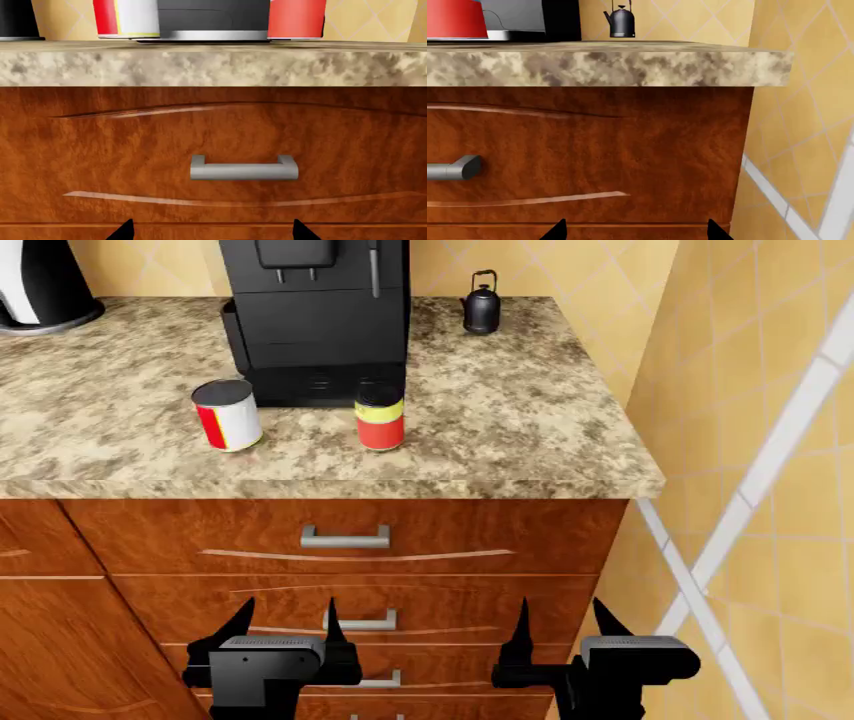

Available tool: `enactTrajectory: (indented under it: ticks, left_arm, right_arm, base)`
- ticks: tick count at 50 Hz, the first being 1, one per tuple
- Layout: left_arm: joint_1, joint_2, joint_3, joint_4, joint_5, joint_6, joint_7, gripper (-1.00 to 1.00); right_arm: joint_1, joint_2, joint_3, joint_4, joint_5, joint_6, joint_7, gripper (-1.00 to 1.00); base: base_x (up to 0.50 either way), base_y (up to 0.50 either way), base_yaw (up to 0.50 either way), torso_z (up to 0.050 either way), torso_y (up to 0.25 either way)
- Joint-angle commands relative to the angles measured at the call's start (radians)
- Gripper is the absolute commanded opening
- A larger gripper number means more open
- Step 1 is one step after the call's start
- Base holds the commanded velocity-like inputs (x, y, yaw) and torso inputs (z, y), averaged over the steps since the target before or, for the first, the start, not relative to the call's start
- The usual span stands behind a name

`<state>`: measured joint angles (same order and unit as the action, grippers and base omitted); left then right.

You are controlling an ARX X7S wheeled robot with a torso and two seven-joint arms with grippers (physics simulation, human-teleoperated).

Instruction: Pick the cans from the counter and place them in their designated side in the cabinet.

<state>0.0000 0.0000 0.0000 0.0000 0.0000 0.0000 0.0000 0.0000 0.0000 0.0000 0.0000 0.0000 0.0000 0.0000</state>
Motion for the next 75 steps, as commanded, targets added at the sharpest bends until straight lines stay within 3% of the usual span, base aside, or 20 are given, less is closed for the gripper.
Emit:
enactTrajectory:
  ticks: [1,9,48,54,64,75]
  left_arm:
    - [0.001,-0.016,0.020,-0.001,-0.013,0.003,-0.018,1.00]
    - [-0.004,-0.042,0.050,-0.007,-0.036,-0.001,-0.044,1.00]
    - [-0.013,-0.094,0.120,-0.014,-0.060,-0.011,-0.121,1.00]
    - [-0.025,-0.111,0.121,0.108,-0.056,-0.128,-0.145,1.00]
    - [-0.041,-0.142,0.122,0.450,-0.063,-0.412,-0.174,1.00]
    - [-0.193,-0.175,0.108,0.743,-0.106,-0.758,-0.169,1.00]
  right_arm:
    - [0.001,0.015,-0.022,0.002,0.012,0.000,0.022,1.00]
    - [0.006,0.039,-0.052,0.011,0.033,-0.002,0.056,1.00]
    - [0.006,0.097,-0.110,0.000,0.124,-0.009,0.090,1.00]
    - [0.024,0.110,-0.110,-0.082,0.142,0.095,0.110,1.00]
    - [0.083,0.135,-0.093,-0.365,0.220,0.441,0.174,1.00]
    - [0.230,0.151,-0.061,-0.663,0.316,0.766,0.248,1.00]
  base:
    - [0.00,0.00,0.00,0.000,0.000]
    - [0.00,0.00,0.00,0.005,0.000]
    - [0.00,0.00,0.00,0.046,0.000]
    - [0.00,0.00,0.00,0.000,0.000]
    - [0.00,0.00,0.00,0.000,0.000]
    - [0.00,0.00,0.00,0.000,0.000]
